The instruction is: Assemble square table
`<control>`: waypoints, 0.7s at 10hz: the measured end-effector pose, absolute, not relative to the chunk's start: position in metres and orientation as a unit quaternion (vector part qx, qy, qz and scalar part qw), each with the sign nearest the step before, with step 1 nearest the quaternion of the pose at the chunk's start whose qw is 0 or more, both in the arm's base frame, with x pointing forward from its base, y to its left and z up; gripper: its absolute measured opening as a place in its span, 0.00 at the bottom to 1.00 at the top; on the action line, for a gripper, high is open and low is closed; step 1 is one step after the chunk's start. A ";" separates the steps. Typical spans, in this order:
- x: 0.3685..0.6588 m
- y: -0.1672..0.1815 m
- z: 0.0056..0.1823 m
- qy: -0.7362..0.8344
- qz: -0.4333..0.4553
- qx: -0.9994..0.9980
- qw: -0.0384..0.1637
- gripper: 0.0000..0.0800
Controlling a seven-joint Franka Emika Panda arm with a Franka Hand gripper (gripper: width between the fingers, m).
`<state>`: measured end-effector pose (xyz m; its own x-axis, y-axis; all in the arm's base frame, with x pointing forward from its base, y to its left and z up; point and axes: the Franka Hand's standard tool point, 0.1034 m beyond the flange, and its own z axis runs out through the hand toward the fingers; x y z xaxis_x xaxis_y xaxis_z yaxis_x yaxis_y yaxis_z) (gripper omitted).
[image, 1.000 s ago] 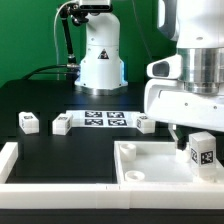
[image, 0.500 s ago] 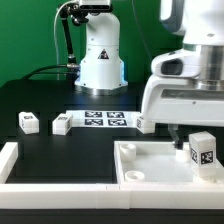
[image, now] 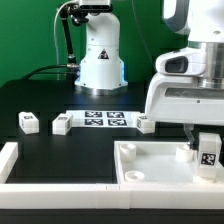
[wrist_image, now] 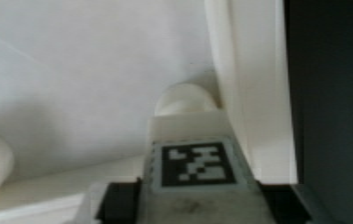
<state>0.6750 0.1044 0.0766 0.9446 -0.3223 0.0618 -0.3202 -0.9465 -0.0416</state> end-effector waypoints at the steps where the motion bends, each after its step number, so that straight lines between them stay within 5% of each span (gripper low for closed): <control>1: 0.675 0.104 0.077 0.203 -0.033 -0.978 0.017 0.36; 5: 0.675 0.106 0.075 0.438 -0.033 -0.898 0.021 0.36; 7: 0.675 0.113 0.073 0.646 -0.028 -0.761 0.045 0.36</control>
Offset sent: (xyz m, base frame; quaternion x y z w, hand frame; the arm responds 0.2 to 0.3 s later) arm -0.0034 -0.0040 -0.0002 -0.0269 0.0450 0.3302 0.9425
